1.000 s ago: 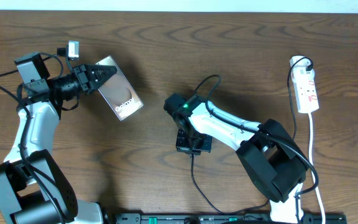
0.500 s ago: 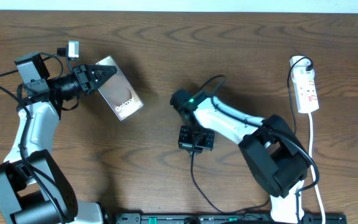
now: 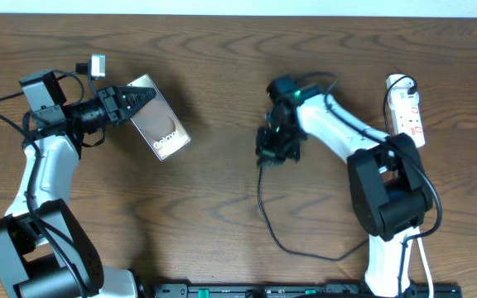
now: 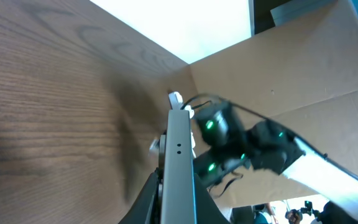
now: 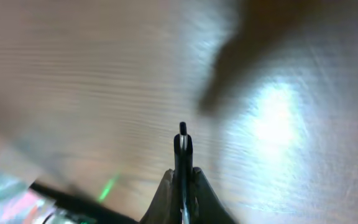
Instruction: Plug charger to phone and switch on socket
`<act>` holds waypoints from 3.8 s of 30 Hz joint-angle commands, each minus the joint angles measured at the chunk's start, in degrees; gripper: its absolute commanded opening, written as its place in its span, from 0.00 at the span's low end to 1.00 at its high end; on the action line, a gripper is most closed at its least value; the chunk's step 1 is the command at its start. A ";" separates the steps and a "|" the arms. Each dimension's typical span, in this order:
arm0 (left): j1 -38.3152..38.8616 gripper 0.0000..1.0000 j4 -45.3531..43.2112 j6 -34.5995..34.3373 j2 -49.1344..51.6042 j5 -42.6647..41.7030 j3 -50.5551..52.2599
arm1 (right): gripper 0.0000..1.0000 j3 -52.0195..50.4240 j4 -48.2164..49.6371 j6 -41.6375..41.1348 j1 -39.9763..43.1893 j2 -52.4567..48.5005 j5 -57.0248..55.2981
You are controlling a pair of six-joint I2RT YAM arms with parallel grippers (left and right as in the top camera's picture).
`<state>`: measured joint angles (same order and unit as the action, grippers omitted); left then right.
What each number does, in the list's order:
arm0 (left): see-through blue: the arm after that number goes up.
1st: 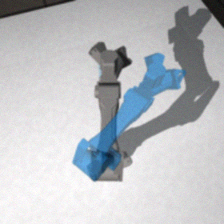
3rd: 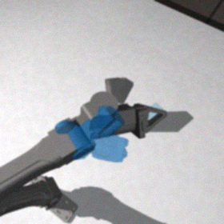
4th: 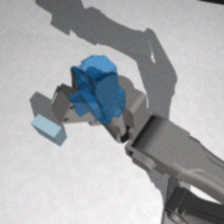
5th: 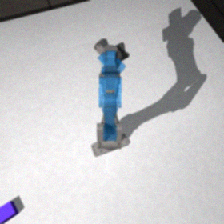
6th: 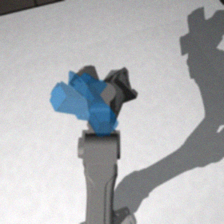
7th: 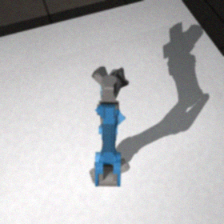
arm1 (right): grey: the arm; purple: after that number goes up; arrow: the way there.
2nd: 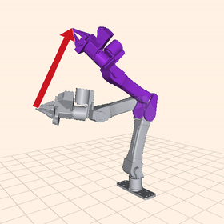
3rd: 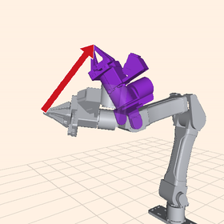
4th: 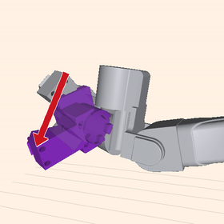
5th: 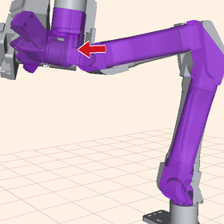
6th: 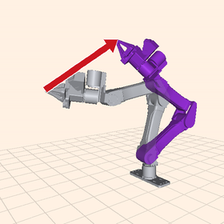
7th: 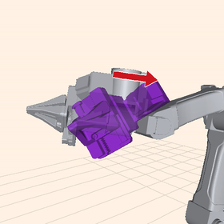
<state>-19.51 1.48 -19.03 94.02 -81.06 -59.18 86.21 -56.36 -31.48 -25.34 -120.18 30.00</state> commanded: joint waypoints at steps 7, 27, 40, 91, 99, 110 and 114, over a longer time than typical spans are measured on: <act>-0.24 0.08 -0.15 1.27 0.17 -1.79 -0.48 | 0.01 8.63 2.25 19.45 0.87 2.69 8.07; -0.24 0.07 -0.15 1.46 0.17 -1.81 -0.22 | 0.01 7.54 19.52 39.65 0.70 2.82 40.39; -0.24 0.08 -0.15 1.46 0.17 -1.84 -0.22 | 0.01 -8.11 30.53 56.83 0.92 2.80 59.39; 6.58 0.07 0.87 6.97 0.17 -8.92 -0.13 | 0.01 -12.00 36.59 56.22 -7.50 2.80 55.17; 6.58 0.08 0.87 5.86 0.17 -6.34 -0.13 | 0.01 -12.00 37.62 56.19 -9.33 2.80 54.10; 6.58 0.07 0.90 3.28 0.17 -6.91 -0.13 | 0.01 -12.00 37.83 56.19 -9.64 2.80 53.02; 6.58 0.07 0.90 3.28 0.17 -7.23 -0.13 | 0.01 -12.00 37.90 56.19 -9.62 2.80 53.02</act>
<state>-12.73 2.59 -14.98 94.02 -85.62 -59.18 74.50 -18.63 24.10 -34.74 -119.07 82.50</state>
